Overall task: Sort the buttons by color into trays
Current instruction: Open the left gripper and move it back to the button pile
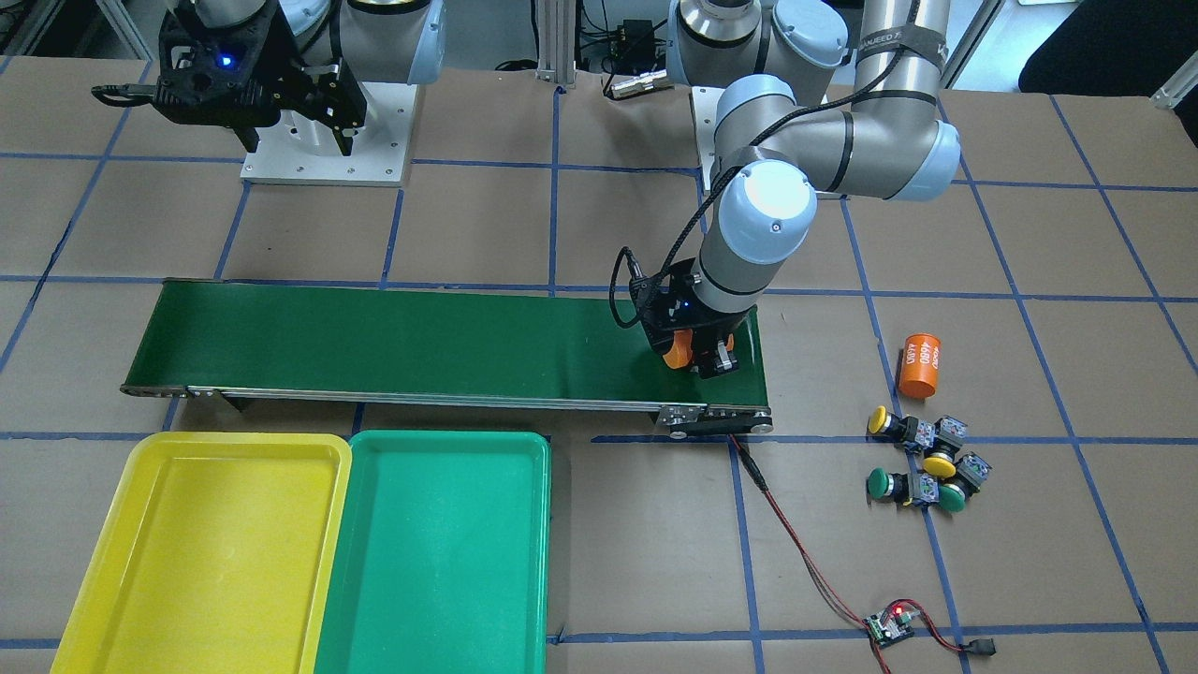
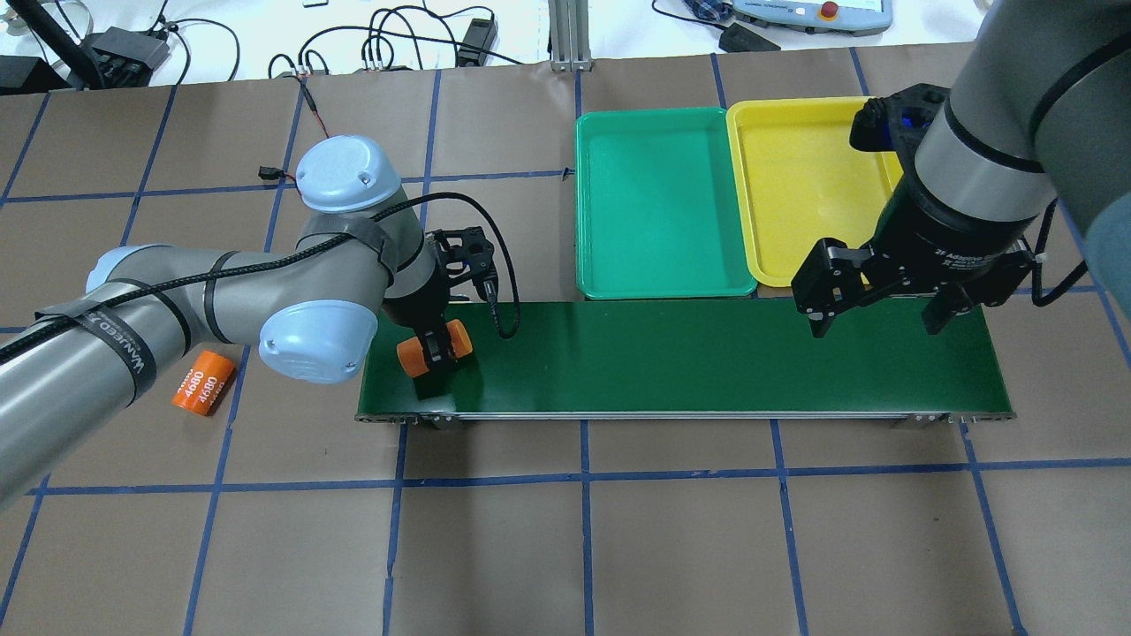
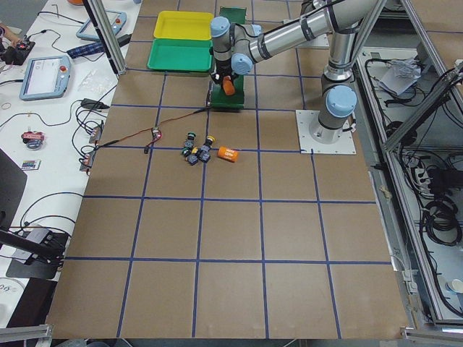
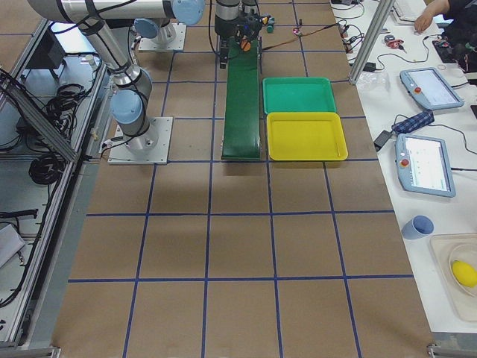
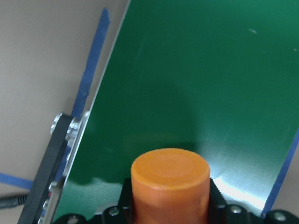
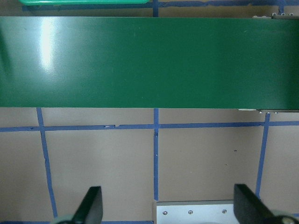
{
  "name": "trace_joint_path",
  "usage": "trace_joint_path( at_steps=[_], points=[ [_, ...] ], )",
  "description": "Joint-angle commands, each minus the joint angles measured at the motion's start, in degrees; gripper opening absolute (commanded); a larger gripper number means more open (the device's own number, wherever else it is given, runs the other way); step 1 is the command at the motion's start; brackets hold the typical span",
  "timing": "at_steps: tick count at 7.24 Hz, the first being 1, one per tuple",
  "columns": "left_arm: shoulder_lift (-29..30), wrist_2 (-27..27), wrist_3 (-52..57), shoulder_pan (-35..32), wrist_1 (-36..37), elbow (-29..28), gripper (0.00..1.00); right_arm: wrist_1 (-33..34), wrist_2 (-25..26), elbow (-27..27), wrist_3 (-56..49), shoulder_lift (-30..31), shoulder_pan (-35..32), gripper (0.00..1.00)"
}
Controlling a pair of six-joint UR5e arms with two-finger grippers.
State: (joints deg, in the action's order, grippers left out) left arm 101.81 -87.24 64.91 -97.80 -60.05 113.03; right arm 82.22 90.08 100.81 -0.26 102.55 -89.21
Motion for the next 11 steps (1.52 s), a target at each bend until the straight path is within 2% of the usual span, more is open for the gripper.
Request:
trace_joint_path(
  at_steps=[1, 4, 6, 8, 9, 11],
  points=[
    [-1.95, -0.73, -0.40, -0.90, 0.11, 0.08, 1.00, -0.04, 0.01, 0.00, 0.00, 0.02, 0.00, 1.00],
    [-5.64, -2.58, 0.47, 0.58, -1.38, -1.06, 1.00, 0.41, 0.10, 0.00, 0.00, 0.02, 0.00, 1.00],
    [-7.67, -2.94, -0.57, 12.39, -5.85, -1.06, 1.00, 0.75, 0.01, -0.18, -0.09, 0.02, 0.17, 1.00],
    [-5.23, -2.76, -1.98, 26.89, -5.86, -1.41, 1.00, 0.49, 0.10, -0.09, -0.09, -0.07, 0.17, 1.00],
    [-4.35, -2.50, -2.94, 32.10, -5.78, -1.06, 1.00, 0.32, 0.10, 0.00, 0.00, 0.02, 0.09, 1.00],
    [0.12, -2.67, -6.62, 37.40, -5.08, -1.32, 1.00, 0.14, 0.10, 0.00, 0.00, 0.02, 0.09, 1.00]
  ],
)
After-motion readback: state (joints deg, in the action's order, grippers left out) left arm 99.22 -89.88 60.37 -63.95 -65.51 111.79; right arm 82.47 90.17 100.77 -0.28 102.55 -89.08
